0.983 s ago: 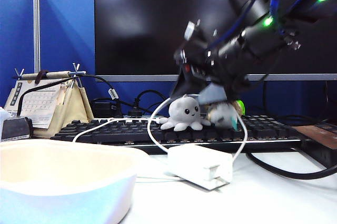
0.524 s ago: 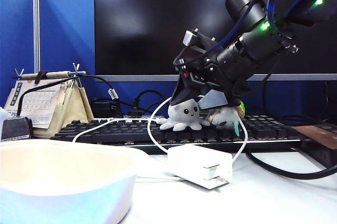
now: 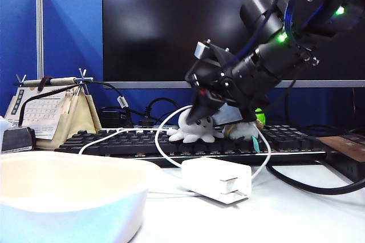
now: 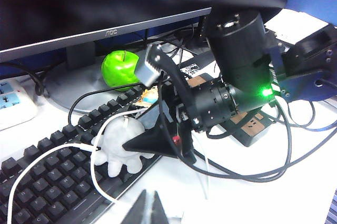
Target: Identity fluffy octopus among items on the table, put them into the paper lunch box.
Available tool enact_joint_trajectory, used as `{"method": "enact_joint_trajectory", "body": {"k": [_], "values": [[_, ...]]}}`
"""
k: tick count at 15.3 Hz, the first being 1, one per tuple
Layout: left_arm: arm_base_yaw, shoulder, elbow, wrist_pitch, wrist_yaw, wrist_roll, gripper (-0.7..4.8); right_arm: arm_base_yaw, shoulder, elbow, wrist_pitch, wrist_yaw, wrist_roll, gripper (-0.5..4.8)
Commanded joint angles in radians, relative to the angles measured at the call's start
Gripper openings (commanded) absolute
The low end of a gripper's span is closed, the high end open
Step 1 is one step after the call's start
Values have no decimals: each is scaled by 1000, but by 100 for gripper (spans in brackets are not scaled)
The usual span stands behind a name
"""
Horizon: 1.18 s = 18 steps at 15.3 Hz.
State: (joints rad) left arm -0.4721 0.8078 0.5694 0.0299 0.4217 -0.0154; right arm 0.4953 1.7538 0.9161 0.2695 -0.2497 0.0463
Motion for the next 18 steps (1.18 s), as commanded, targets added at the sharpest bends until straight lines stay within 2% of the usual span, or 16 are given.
{"method": "enact_joint_trajectory", "body": {"k": [1,3,4,9,13,15,18], "values": [[0,-2,5,10,2,4,-4,-2,5,-1,-25,12,-3,191],[0,-2,5,10,2,4,-4,-1,5,-1,-26,12,-3,182],[0,-2,5,10,2,4,-4,-1,5,-1,-26,12,-3,155],[0,-1,5,11,1,4,-4,0,-11,1,-44,-18,-2,156],[0,-1,5,13,1,4,-4,3,-42,66,-220,-18,-2,157],[0,-1,5,13,1,4,-4,5,-46,96,-291,-59,-1,157],[0,-1,5,14,0,4,-4,15,-54,100,-308,-121,9,157]]}}
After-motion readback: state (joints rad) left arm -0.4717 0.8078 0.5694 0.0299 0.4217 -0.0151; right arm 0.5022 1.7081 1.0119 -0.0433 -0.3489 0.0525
